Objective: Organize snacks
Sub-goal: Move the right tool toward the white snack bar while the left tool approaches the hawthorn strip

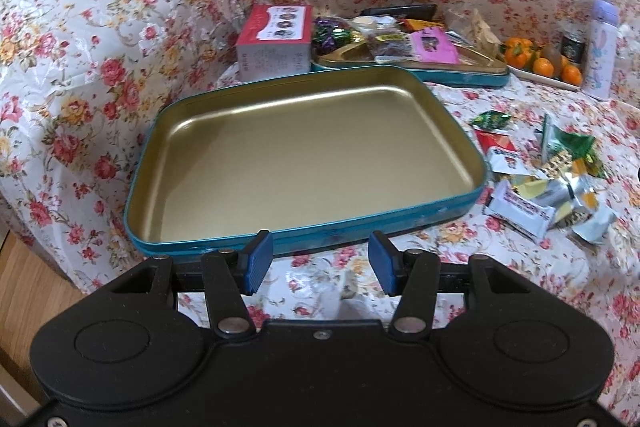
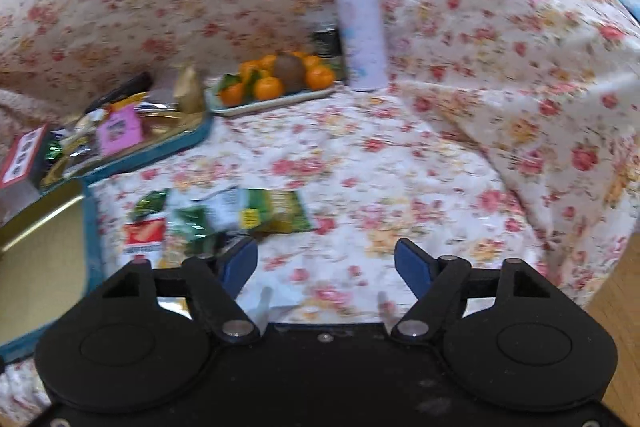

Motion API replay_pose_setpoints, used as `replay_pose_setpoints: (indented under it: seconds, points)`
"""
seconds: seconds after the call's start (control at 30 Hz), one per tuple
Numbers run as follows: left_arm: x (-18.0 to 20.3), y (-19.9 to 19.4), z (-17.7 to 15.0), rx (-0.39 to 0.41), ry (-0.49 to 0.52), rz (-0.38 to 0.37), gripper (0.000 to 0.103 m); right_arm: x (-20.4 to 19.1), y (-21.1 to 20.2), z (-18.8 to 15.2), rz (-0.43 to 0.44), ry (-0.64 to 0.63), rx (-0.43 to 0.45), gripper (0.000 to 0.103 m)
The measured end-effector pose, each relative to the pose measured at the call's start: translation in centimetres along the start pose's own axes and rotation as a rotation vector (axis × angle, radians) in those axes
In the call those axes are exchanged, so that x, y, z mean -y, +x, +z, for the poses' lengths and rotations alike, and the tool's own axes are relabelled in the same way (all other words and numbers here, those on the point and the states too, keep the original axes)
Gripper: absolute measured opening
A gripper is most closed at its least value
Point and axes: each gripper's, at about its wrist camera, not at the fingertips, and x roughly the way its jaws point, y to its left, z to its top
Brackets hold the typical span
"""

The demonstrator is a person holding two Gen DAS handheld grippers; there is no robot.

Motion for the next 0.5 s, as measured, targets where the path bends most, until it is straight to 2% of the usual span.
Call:
replay_pose_setpoints:
  seconds: [0.1,0.23,0.4,0.5]
  points:
    - [0.6,-0.2,-0.3,0.016,0.023,-0.030,0.058,1.6,0.5,-0.5,0.017,0.003,-0.007,0.073]
    - [2.1,-0.6,-1.0,0.061,0.055,-0.048,0.057,2.6,1.0,-1.4,0.082,0.015,-0.029,0.068]
    - [4.1,-0.8,-1.5,0.023,0.063,-0.080,0.054,1.8,1.0,-2.1,0.214,0.022,-0.059,0.067]
    - [5.2,-1.4,-1.7,0.029,0.079,-0.080,0.054,0.7,1.2,-2.6,0.245,0.014,-0.083,0.067]
